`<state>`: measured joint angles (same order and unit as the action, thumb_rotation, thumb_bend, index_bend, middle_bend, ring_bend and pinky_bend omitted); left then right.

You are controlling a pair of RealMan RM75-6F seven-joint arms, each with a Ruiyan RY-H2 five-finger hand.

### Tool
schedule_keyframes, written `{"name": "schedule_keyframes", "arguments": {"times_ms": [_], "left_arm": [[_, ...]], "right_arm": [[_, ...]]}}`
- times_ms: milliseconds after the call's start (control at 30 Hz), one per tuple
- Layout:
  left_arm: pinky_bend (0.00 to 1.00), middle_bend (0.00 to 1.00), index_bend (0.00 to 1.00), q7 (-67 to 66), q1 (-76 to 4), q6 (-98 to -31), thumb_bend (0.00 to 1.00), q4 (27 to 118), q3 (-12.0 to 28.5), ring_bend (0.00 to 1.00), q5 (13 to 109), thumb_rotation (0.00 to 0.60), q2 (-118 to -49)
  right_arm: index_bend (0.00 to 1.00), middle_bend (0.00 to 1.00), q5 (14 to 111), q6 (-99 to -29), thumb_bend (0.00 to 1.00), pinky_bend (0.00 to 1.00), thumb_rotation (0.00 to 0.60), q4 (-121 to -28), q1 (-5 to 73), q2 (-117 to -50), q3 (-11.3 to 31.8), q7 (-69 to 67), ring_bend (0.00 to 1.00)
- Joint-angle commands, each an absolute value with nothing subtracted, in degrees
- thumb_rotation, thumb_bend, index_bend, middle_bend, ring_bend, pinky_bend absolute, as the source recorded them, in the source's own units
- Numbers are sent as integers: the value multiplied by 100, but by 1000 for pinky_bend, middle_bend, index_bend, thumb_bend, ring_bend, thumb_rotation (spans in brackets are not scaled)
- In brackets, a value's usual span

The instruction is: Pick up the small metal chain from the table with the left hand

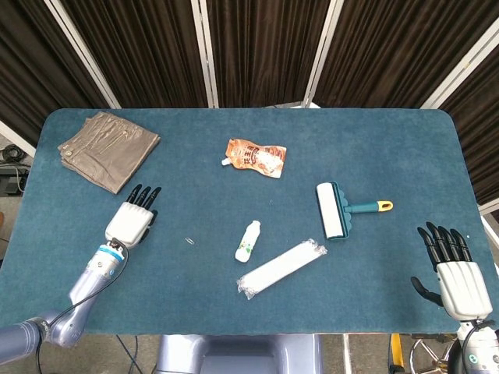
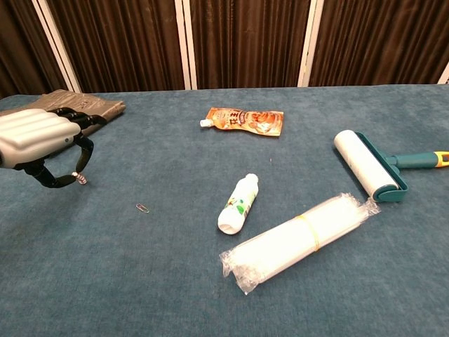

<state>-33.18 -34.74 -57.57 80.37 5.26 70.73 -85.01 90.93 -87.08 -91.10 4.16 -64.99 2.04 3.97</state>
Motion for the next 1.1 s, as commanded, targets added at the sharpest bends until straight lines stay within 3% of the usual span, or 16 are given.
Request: {"name": "schedule_keyframes", "arguments": {"times_ms": [33, 1100], "left_arm": [[0, 0, 606, -3355, -3488, -5795, 414, 8151, 539, 0, 7071, 600, -8436], [0, 0, 617, -3576, -3719, -5971, 415, 9176, 594, 0, 6893, 600, -8391]], "right_arm": [[11, 0, 9091, -8705, 163, 0, 600, -9109, 417, -6499, 205, 397, 0], [16, 0, 9078, -8672, 163, 0, 600, -9118, 430, -6494, 207, 407, 0]]}}
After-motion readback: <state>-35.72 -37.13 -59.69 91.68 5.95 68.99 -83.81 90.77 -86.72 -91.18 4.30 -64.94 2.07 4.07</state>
